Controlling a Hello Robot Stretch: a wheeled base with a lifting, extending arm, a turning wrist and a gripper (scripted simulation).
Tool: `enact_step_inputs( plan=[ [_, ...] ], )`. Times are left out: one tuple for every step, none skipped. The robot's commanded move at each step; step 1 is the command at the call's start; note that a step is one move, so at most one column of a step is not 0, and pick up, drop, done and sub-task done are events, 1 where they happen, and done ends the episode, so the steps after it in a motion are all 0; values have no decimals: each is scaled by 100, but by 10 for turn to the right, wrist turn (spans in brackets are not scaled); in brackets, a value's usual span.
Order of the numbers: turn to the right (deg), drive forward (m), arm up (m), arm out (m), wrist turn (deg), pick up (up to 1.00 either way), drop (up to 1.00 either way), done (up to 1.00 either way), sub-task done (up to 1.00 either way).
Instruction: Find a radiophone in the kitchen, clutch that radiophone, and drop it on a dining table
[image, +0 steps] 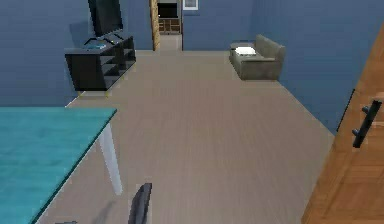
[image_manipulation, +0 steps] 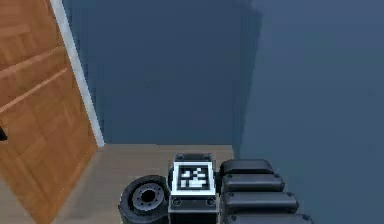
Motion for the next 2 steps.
enact_step_inputs(
  plan=[
    [270, 0, 0, 0, 0, 0, 0, 0, 0],
    [-450, 0, 0, 0, 0, 0, 0, 0, 0]
  ],
)
